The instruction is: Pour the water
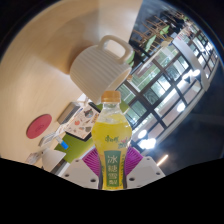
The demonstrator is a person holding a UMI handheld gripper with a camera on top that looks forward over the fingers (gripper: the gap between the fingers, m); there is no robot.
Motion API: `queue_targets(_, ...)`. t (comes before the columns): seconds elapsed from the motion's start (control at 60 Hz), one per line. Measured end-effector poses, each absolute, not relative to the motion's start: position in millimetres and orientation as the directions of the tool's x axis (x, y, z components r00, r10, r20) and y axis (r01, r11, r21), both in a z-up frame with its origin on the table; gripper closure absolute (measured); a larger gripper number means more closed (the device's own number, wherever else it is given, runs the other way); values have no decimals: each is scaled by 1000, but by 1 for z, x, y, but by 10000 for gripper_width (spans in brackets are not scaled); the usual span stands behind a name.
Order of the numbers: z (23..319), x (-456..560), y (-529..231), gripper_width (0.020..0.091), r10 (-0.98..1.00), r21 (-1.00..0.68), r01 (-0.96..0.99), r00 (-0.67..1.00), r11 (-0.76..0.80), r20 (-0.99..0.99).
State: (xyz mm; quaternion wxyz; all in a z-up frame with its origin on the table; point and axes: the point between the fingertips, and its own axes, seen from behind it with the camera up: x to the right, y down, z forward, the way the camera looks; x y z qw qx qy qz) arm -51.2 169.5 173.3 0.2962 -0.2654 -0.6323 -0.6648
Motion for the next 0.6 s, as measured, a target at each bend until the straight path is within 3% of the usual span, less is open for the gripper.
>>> queue_targets(0.2,170,-46,175,837,-46,691,722,-692,-32,721)
queue_targets(0.333,195,-43,180,839,-96,554,832,-555,-35,827)
queue_targets(0.433,238,-30,177,839,-183,189,982,-191,-31,964)
queue_targets(0.517,266,-7,163,838,-268,-253,967,246,9,931)
queue_targets(0.567,261,14,158,837,-281,-519,853,511,51,812)
queue_targets(0.6,243,27,178,838,-241,-673,735,669,78,703)
